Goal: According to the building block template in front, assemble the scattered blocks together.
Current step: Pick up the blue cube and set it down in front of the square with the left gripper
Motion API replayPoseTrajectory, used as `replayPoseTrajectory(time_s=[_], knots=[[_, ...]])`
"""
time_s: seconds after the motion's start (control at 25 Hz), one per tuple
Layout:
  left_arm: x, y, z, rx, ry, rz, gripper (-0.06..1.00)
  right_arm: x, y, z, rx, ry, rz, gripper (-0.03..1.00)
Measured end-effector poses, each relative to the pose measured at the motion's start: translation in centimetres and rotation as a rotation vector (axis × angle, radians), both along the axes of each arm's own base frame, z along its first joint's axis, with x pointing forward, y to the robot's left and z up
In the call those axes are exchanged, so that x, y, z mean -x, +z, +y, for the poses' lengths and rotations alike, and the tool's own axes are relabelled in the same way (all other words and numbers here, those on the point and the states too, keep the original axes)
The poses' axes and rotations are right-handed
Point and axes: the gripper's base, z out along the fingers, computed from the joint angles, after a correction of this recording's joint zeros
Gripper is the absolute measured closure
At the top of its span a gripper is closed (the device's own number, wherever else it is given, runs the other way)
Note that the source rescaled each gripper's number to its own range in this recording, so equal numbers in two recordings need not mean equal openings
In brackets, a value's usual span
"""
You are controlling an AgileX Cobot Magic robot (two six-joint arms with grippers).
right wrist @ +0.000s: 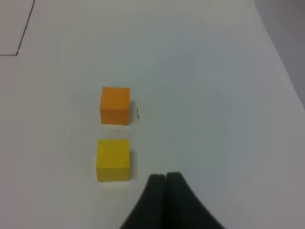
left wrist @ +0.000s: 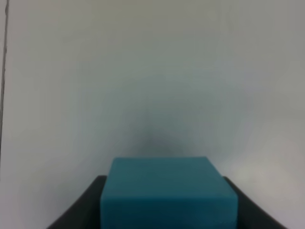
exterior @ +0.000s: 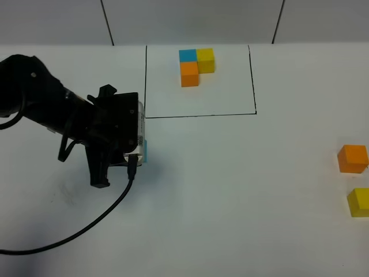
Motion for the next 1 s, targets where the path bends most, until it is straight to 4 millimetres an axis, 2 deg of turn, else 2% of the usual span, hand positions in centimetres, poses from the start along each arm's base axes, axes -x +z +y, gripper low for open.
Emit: replayPoseTrajectory(time_s=[0.12, 0.4, 1.0], knots=[[-1.3, -1.0, -1.0, -0.007, -0.015, 0.016, 0.42, 0.0, 0.0, 0.0, 0.000, 0.000, 0.000, 0.97], [-3.7, -3.5, -1.9, -0.030, -0.026, 0.049, 0.42, 0.0, 0.0, 0.0, 0.000, 0.000, 0.000, 0.97], [-5.8, -6.9, -2.7, -0.058, -0.030, 0.094, 0.42, 0.0, 0.0, 0.0, 0.000, 0.000, 0.000, 0.97]])
